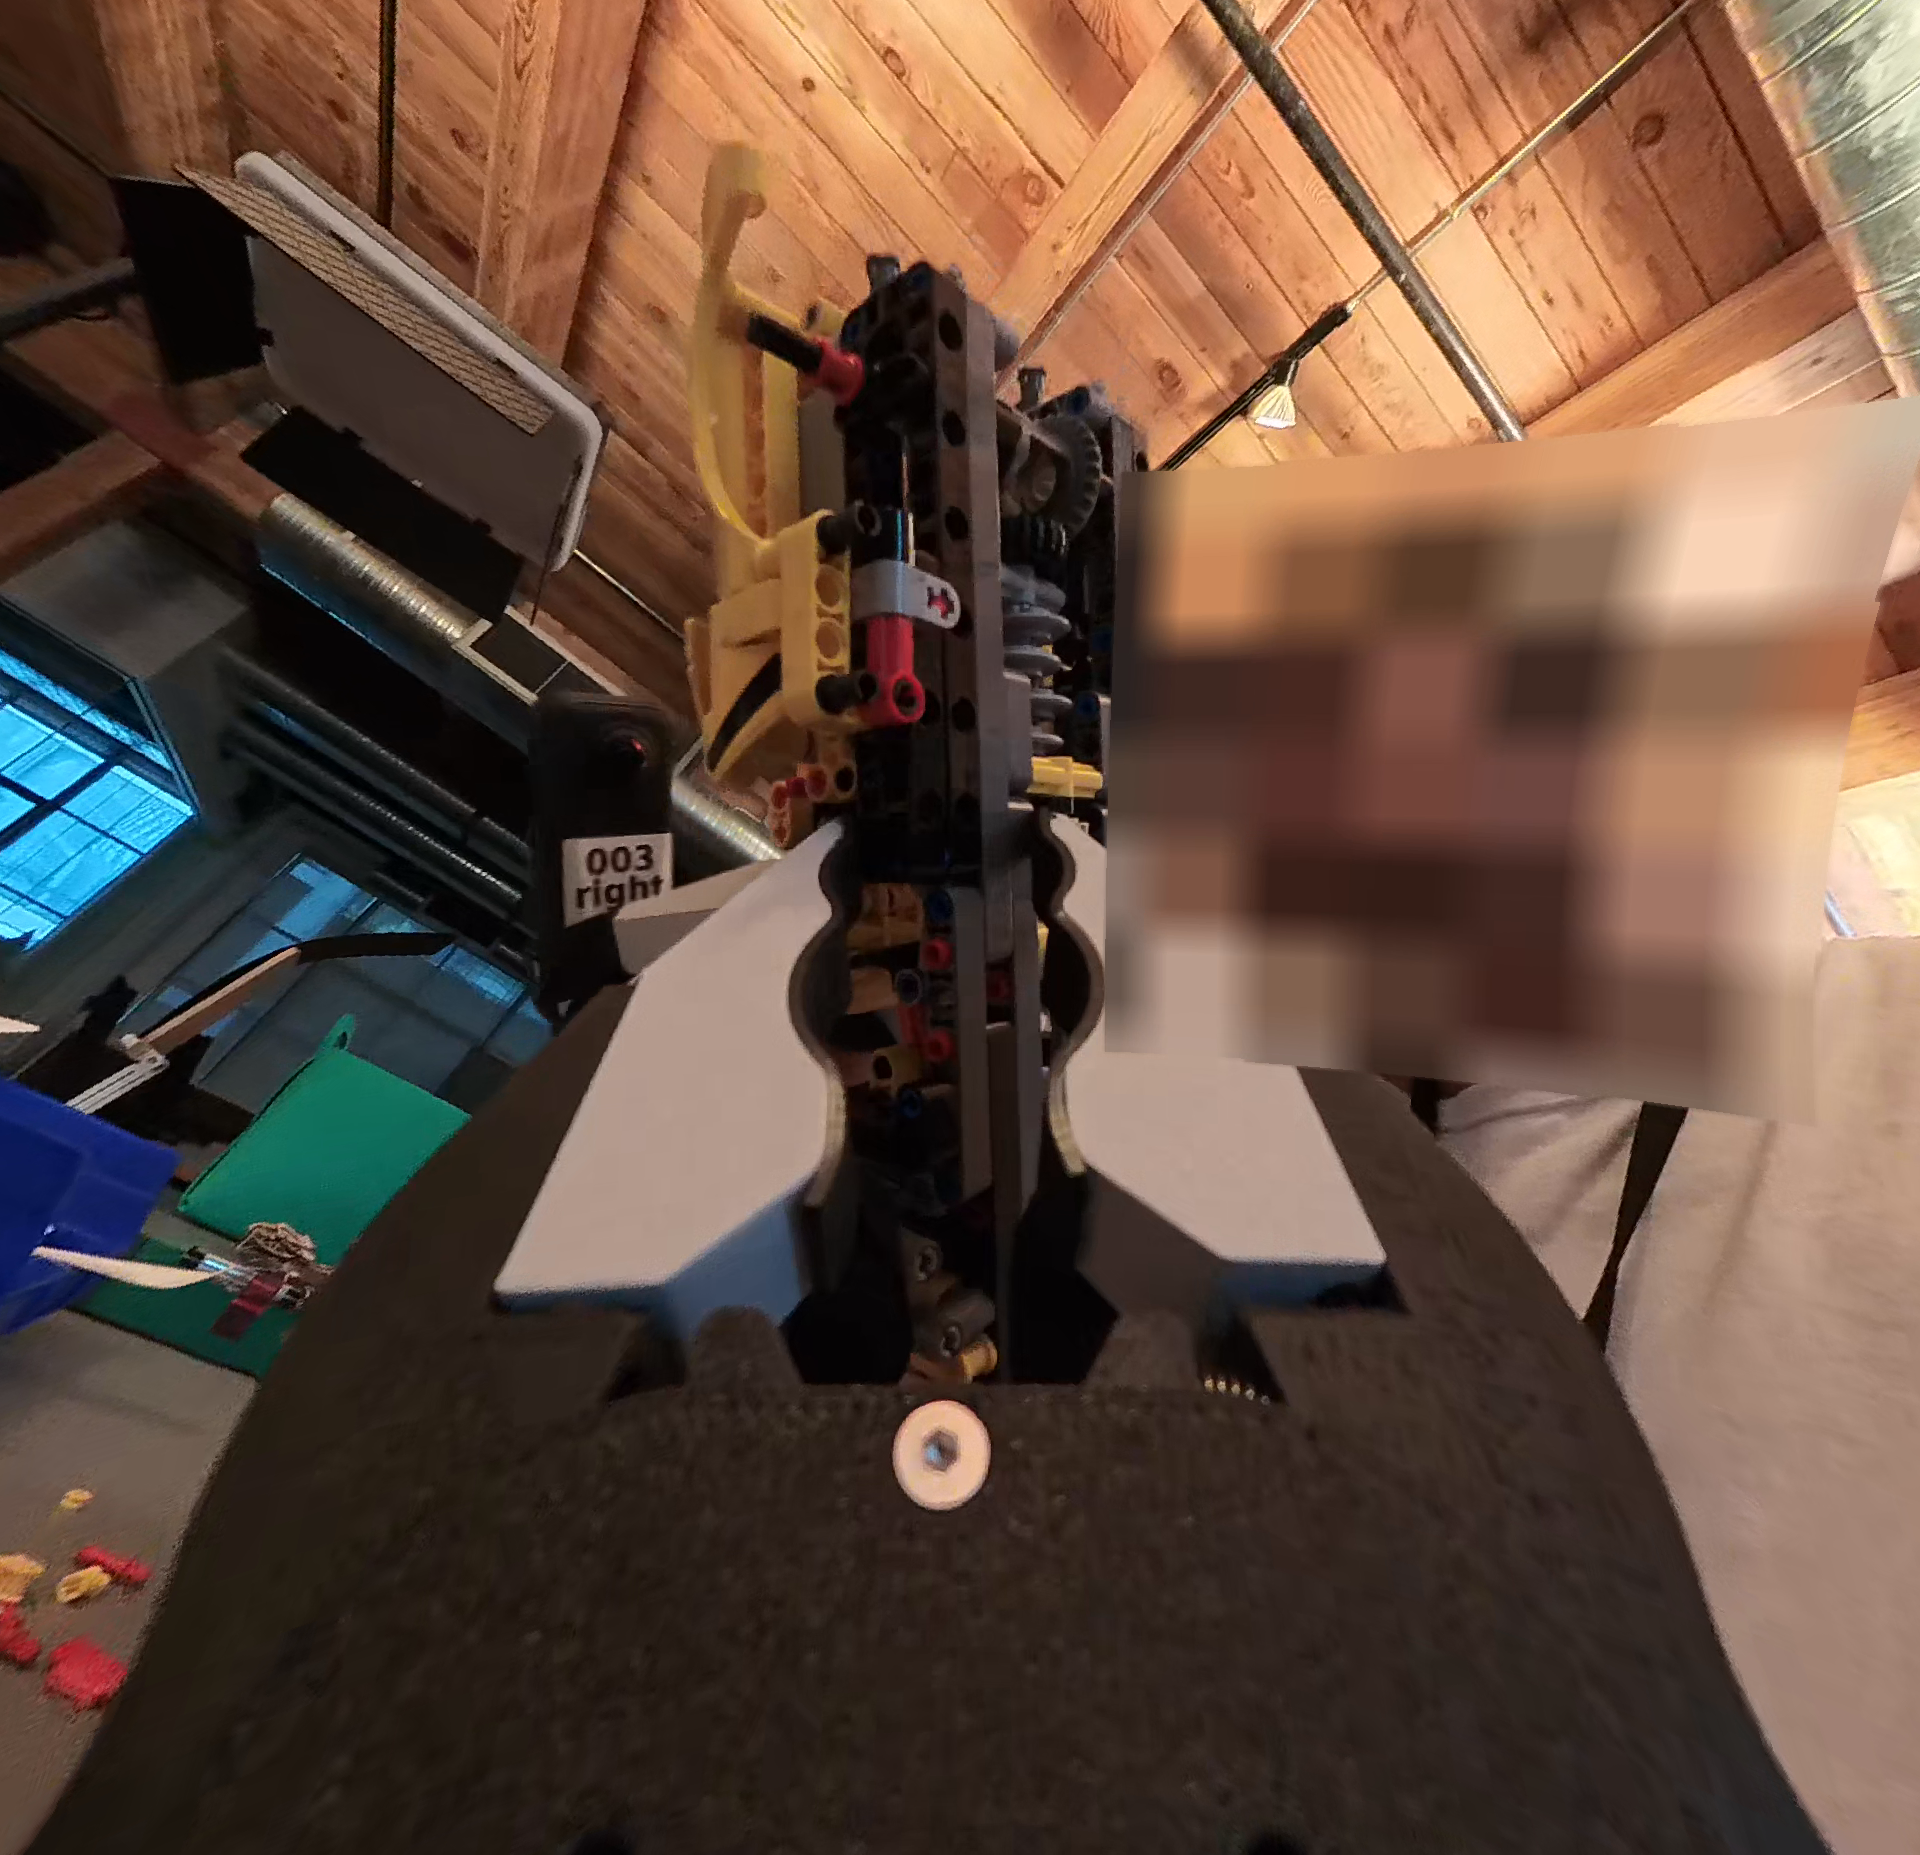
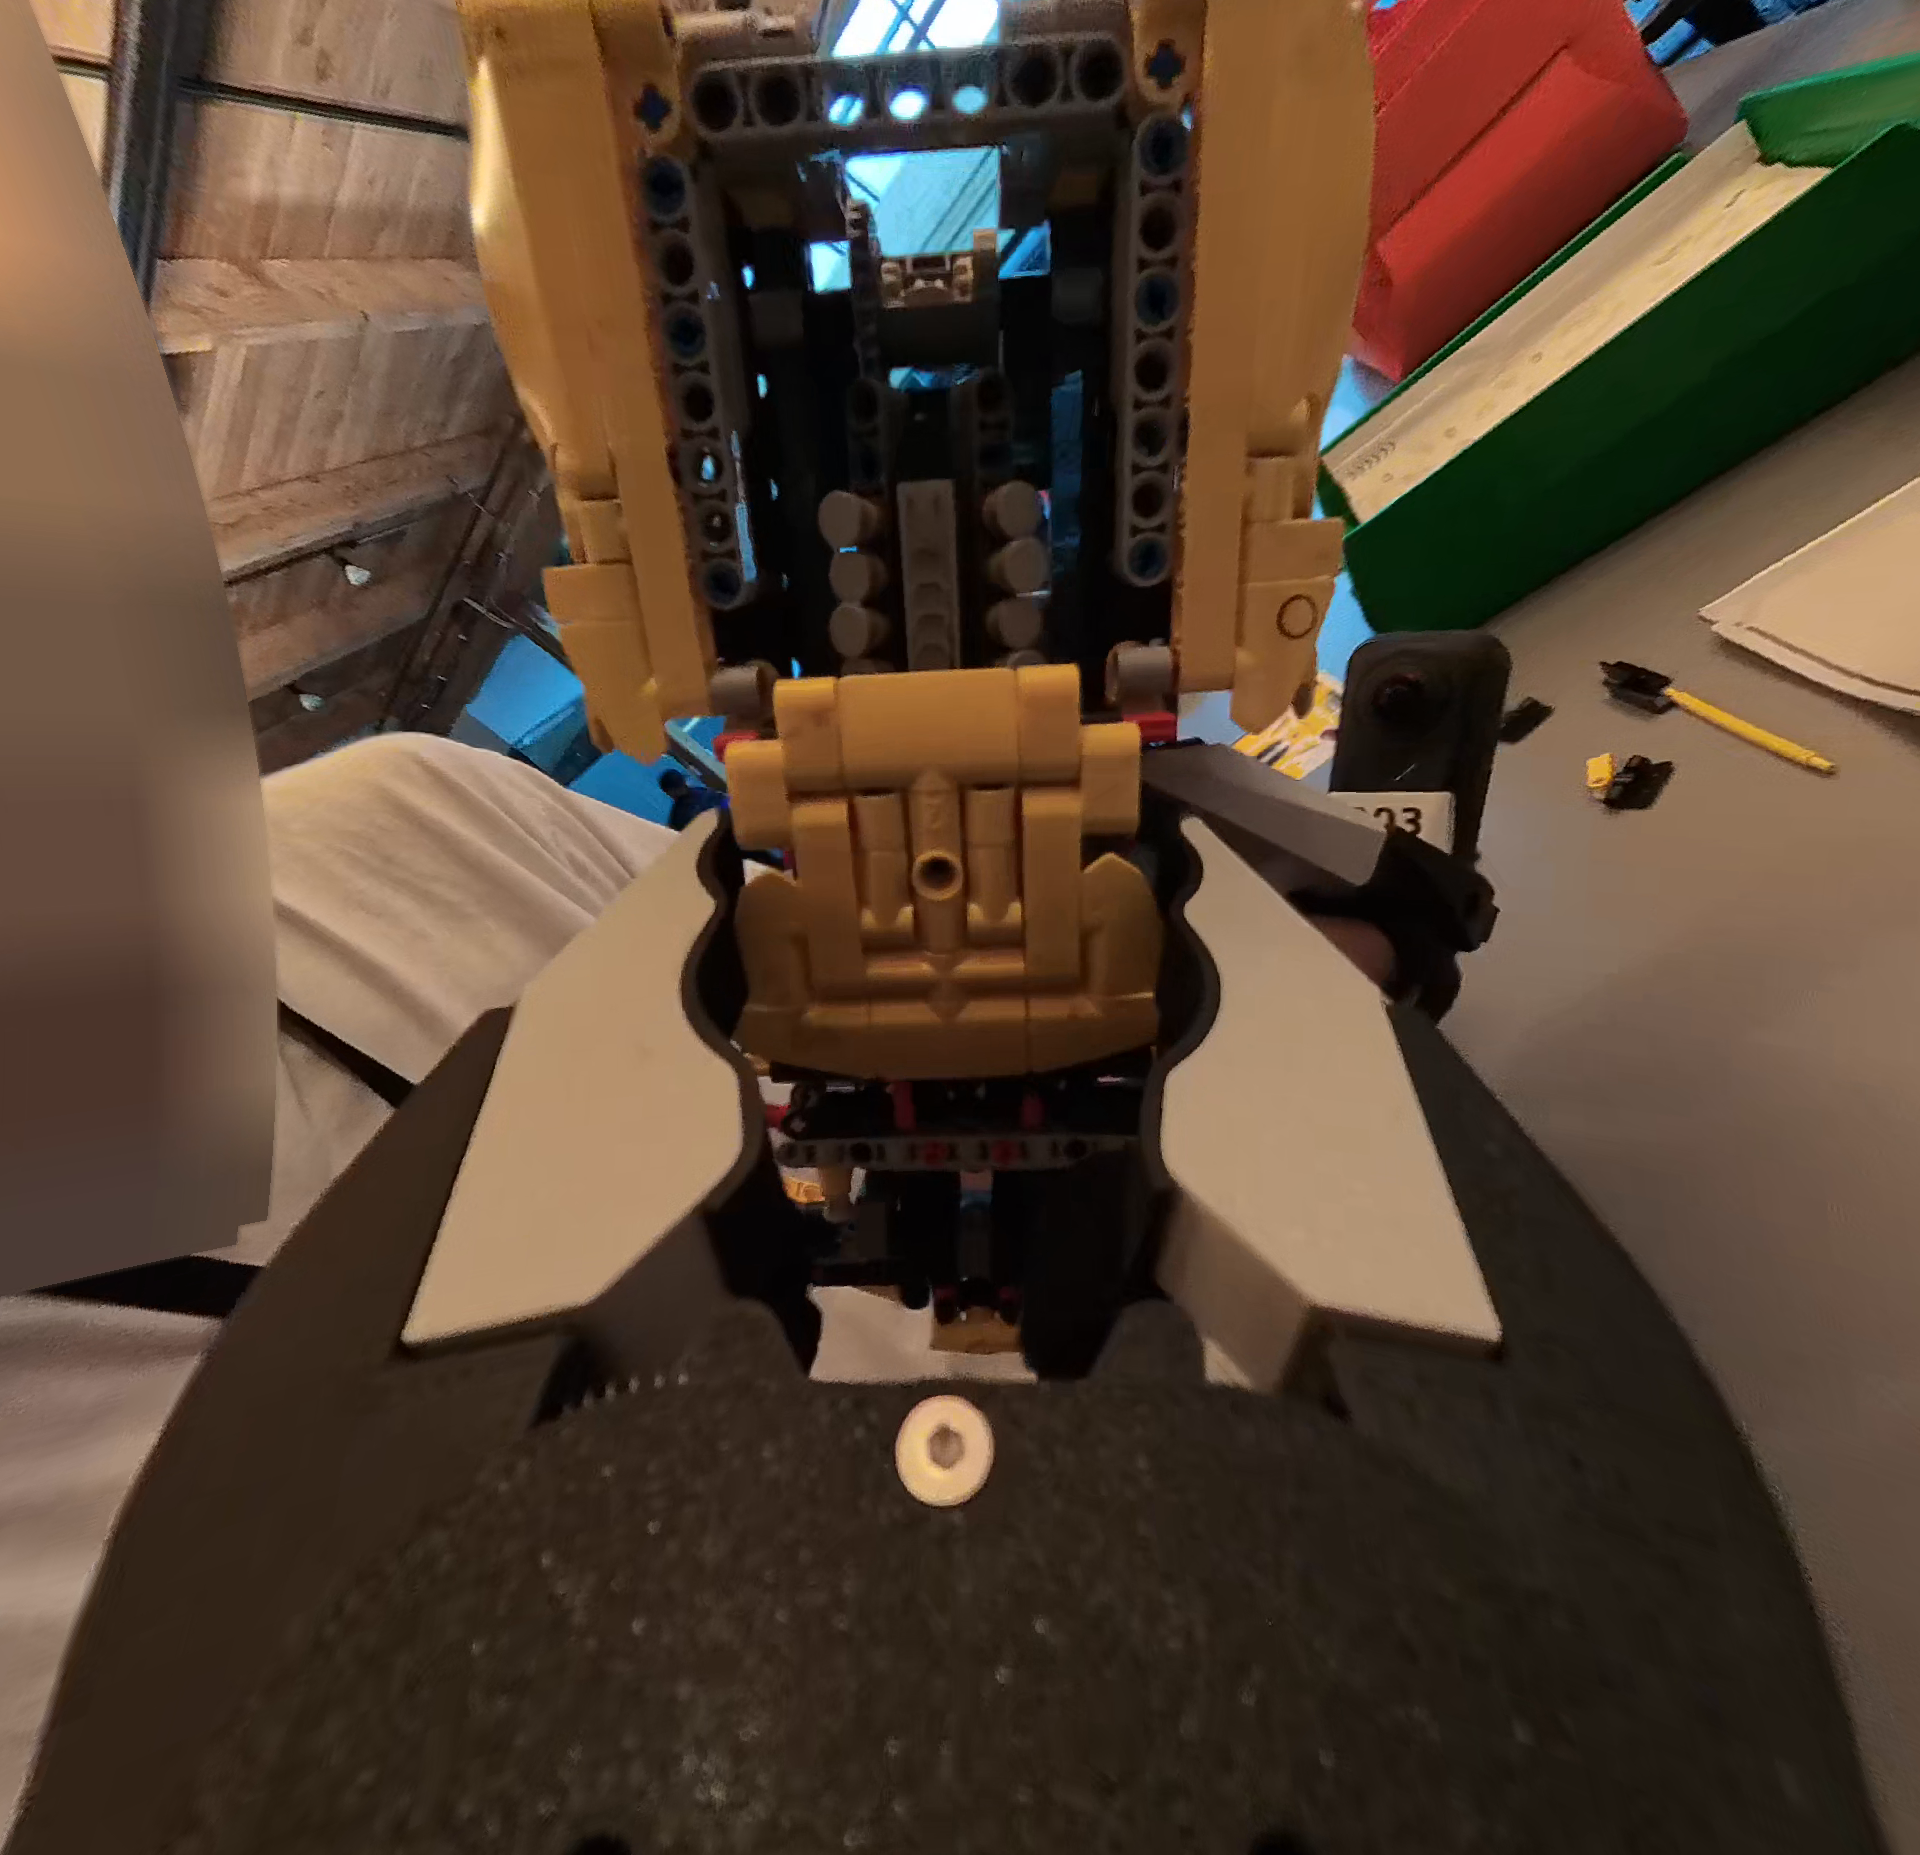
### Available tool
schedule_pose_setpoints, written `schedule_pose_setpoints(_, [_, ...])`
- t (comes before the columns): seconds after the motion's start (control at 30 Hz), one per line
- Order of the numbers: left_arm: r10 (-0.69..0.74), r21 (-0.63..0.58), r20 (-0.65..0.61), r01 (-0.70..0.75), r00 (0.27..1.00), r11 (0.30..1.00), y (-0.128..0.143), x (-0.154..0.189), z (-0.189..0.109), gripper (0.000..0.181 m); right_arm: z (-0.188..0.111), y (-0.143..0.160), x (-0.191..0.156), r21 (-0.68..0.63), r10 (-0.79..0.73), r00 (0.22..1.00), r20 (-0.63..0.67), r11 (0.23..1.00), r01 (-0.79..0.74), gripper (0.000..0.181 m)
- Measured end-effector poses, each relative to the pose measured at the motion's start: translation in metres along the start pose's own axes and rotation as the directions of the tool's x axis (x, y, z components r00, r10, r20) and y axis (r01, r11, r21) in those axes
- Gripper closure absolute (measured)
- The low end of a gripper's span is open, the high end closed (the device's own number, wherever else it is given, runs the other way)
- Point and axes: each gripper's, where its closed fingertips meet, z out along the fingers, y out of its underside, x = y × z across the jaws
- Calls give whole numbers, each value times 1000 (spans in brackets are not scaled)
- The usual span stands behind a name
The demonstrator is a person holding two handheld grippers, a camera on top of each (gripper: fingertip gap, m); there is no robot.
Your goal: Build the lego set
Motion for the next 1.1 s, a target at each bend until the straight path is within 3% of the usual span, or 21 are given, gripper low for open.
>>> schedule_pose_setpoints(0.03, [-2,-8,3,2,1000,1000,1,-1,0,150,-1,1,0,0,18,1000,13,1000,-18,103])
schedule_pose_setpoints(0.1, [2,-21,16,-1,1000,1000,2,-3,0,150,-3,4,2,-20,22,1000,-9,1000,-22,104])
schedule_pose_setpoints(0.2, [46,-41,37,-45,998,998,3,-3,1,150,-14,2,8,-49,-99,985,-143,995,93,104])
schedule_pose_setpoints(0.27, [86,-52,73,-82,994,995,2,-7,0,150,-34,-7,13,8,-149,952,-266,988,157,92])
schedule_pose_setpoints(0.3, [104,-53,97,-99,990,994,0,-9,-1,150,-47,-14,14,56,-156,927,-341,981,185,96])
schedule_pose_setpoints(0.37, [154,-52,157,-148,976,988,-5,-16,-4,150,-62,-21,-2,90,-236,842,-485,944,316,111])
schedule_pose_setpoints(0.43, [207,-65,221,-197,953,978,-8,-23,-7,149,-56,-14,-23,23,-336,740,-583,903,428,124])
schedule_pose_setpoints(0.57, [290,-107,284,-270,914,957,-9,-30,-7,150,-35,15,-5,-185,-404,584,-703,898,399,117])
schedule_pose_setpoints(0.7, [400,-202,284,-353,872,913,4,-28,0,150,-31,16,17,-198,-367,586,-723,922,333,123])
schedule_pose_setpoints(0.8, [488,-265,291,-420,823,868,12,-27,4,150,-36,15,28,-235,-383,542,-748,916,325,142])
schedule_pose_setpoints(0.87, [517,-271,294,-449,804,852,12,-26,6,150,-37,14,27,-252,-415,524,-744,900,355,143])
schedule_pose_setpoints(1.1, [580,-384,353,-451,734,805,16,-43,3,140,-56,13,45,-445,-588,287,-757,784,433,155])
